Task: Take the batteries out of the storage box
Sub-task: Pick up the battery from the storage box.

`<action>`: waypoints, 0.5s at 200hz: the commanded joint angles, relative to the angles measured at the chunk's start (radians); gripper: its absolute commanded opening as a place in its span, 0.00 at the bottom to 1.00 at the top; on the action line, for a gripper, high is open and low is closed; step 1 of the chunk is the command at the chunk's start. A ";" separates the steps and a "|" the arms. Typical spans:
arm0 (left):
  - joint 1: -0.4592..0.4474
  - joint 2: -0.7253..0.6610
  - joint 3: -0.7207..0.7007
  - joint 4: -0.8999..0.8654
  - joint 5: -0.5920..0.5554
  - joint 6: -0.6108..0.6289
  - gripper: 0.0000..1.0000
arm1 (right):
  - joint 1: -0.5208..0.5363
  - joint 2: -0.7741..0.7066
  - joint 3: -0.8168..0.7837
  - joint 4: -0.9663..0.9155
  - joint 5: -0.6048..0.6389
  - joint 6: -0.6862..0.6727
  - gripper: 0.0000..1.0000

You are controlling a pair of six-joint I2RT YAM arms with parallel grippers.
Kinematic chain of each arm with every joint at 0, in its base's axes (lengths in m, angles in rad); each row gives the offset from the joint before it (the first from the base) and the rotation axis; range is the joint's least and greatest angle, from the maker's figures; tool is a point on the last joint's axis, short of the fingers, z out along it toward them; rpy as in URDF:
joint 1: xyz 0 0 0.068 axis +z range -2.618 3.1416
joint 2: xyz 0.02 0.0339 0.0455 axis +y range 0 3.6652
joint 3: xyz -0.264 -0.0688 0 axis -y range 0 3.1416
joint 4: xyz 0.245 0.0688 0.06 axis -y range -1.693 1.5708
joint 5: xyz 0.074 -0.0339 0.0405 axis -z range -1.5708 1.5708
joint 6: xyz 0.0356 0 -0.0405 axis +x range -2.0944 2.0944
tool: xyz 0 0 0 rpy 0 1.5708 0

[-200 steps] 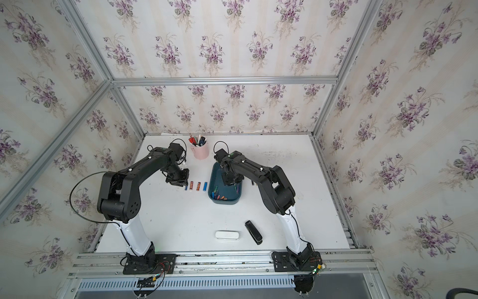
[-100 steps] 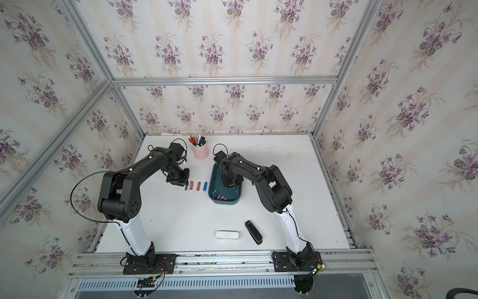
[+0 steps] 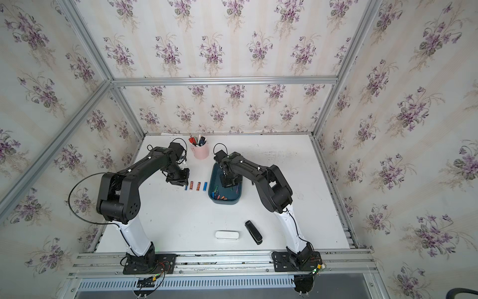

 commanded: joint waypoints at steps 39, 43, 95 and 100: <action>-0.010 -0.016 -0.001 -0.031 -0.017 -0.008 0.28 | -0.020 -0.083 0.009 0.021 -0.040 -0.018 0.14; -0.013 -0.016 0.001 -0.032 -0.017 -0.008 0.28 | -0.022 -0.088 0.012 0.020 -0.042 -0.018 0.14; -0.019 -0.022 0.001 -0.040 -0.030 -0.017 0.28 | -0.073 -0.159 0.042 0.000 -0.059 -0.048 0.13; -0.020 -0.021 0.001 -0.042 -0.030 -0.016 0.28 | -0.082 -0.168 0.041 -0.001 -0.061 -0.051 0.13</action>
